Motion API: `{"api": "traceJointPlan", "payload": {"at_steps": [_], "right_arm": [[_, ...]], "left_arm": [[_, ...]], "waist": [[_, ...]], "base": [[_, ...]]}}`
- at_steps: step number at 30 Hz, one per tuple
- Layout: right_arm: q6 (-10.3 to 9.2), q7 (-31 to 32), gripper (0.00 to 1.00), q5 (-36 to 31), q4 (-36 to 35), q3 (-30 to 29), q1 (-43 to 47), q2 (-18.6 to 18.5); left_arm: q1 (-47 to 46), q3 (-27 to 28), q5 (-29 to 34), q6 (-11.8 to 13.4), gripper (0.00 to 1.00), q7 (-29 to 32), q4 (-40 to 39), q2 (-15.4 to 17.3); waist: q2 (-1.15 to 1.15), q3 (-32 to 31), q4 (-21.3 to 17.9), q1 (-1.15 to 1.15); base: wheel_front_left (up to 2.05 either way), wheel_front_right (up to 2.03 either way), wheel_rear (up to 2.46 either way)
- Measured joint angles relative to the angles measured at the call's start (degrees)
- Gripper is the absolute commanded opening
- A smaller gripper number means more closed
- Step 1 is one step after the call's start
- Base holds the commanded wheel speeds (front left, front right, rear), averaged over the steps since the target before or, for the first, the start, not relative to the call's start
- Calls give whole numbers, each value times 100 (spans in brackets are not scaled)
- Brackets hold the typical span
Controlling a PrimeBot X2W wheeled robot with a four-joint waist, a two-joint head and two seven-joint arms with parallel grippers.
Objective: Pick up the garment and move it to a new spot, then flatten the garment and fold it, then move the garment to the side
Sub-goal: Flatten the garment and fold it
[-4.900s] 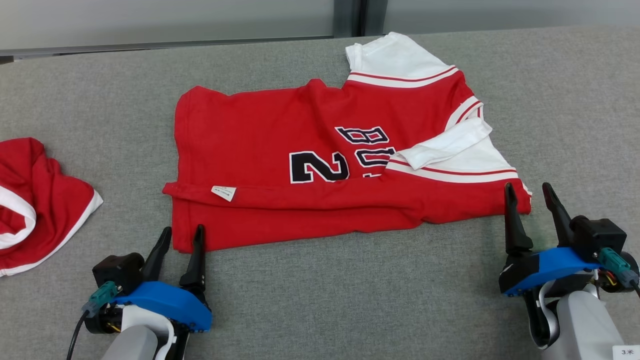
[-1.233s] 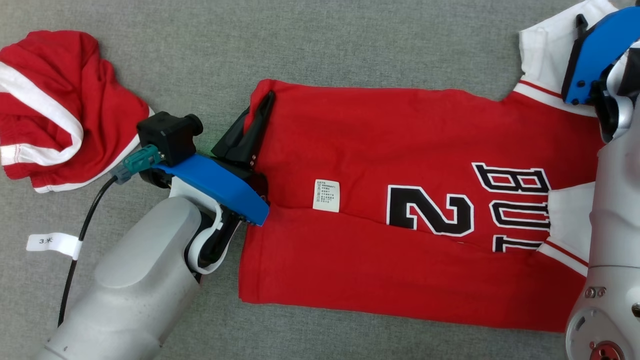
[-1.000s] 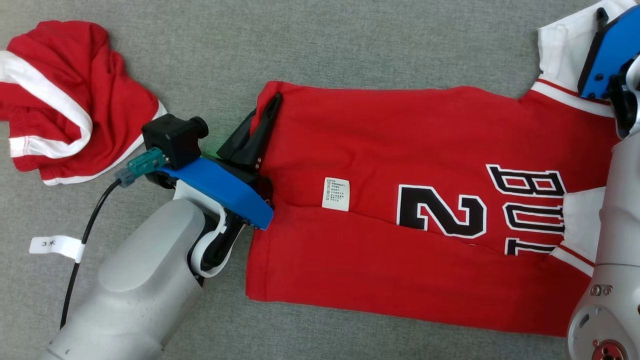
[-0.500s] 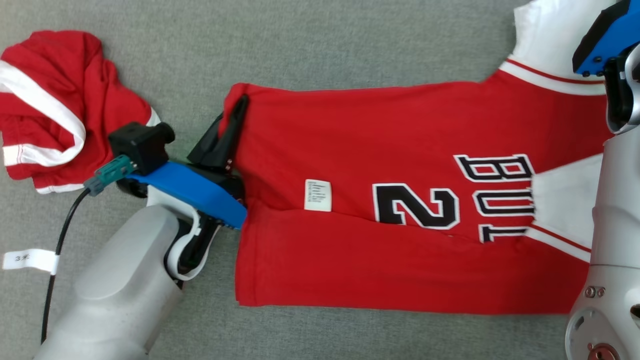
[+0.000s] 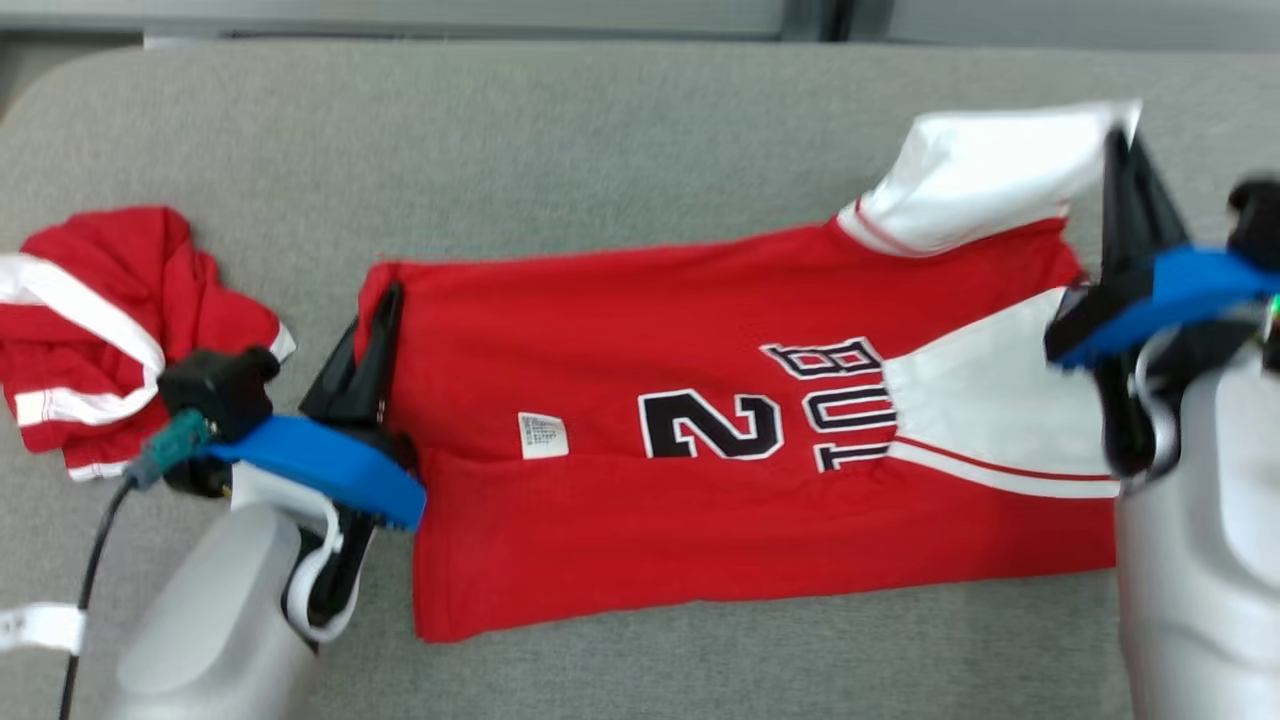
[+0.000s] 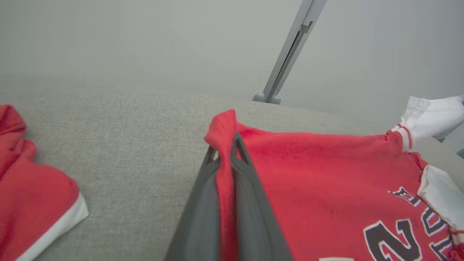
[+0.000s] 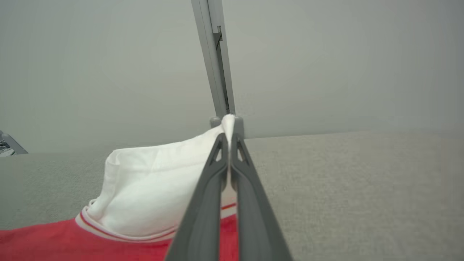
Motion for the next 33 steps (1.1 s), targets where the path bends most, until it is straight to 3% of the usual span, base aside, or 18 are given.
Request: {"api": "traceJointPlan", "payload": {"at_steps": [9,15,16,17,18,25,33], "right_arm": [[0,-138,0,998,-502,83,1899,-2],[0,-187,0,1233,-371,167,2502,0],[0,-193,35,1193,-312,159,2549,1],[0,-257,100,1144,-270,155,2576,0],[0,-330,100,1114,-243,156,2596,0],[0,-980,100,308,9,252,2588,-5],[1,-1250,100,-242,528,445,2575,-2]], "left_arm": [[881,145,397,0,0,0,29,-33],[1435,196,527,0,0,0,227,-159],[1525,235,528,0,0,0,303,-193],[1591,275,564,0,78,0,350,-219],[1640,363,669,0,100,0,403,-256],[2121,1625,1699,164,100,0,86,-709],[2976,2265,2856,107,100,-1,-705,-1276]], "waist": [[0,-683,-402,-1],[0,-929,-542,-1],[0,-957,-550,-1],[0,-984,-548,-1],[0,-1012,-542,-1],[0,-1249,-459,0],[0,-1695,-322,0]], "base": [[0,0,0],[0,0,0],[0,0,0],[0,0,0],[0,0,0],[0,0,0],[0,0,0]]}}
